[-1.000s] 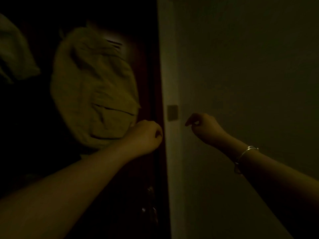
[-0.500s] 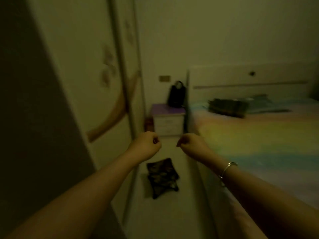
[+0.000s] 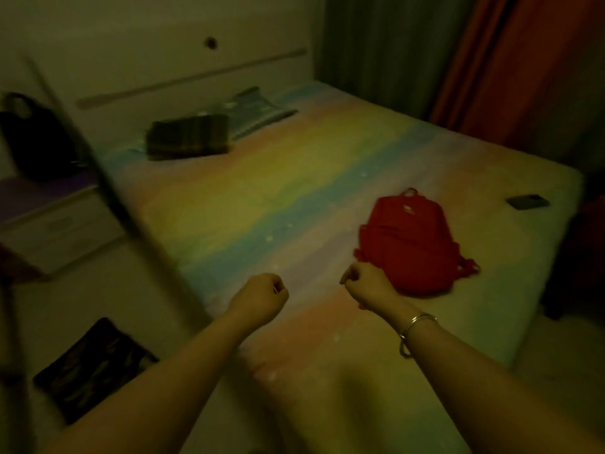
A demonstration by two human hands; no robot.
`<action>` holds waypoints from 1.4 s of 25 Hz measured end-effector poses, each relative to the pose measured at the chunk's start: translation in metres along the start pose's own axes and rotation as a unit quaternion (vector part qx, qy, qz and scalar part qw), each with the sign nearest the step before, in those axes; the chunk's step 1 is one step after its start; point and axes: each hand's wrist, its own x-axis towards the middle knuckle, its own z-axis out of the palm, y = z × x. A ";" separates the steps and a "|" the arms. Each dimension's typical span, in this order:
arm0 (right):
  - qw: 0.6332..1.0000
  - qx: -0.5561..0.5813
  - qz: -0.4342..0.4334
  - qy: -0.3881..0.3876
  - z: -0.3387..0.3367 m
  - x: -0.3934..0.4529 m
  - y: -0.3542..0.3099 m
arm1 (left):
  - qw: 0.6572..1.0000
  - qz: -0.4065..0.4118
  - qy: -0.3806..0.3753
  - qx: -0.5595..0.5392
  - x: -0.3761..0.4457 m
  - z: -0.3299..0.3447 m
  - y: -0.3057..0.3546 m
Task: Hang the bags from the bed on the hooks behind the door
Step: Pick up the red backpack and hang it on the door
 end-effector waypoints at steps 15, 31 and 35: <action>0.918 -0.316 0.230 0.064 0.040 0.255 0.209 | 0.979 0.090 -0.181 -0.006 0.357 0.193 0.051; 0.945 0.094 0.164 -0.266 0.013 0.212 0.189 | 0.926 -0.145 -0.161 -0.308 0.389 0.195 0.035; 0.937 0.294 0.180 0.058 0.043 0.208 0.193 | 0.921 -0.107 -0.255 -0.276 0.385 0.195 0.004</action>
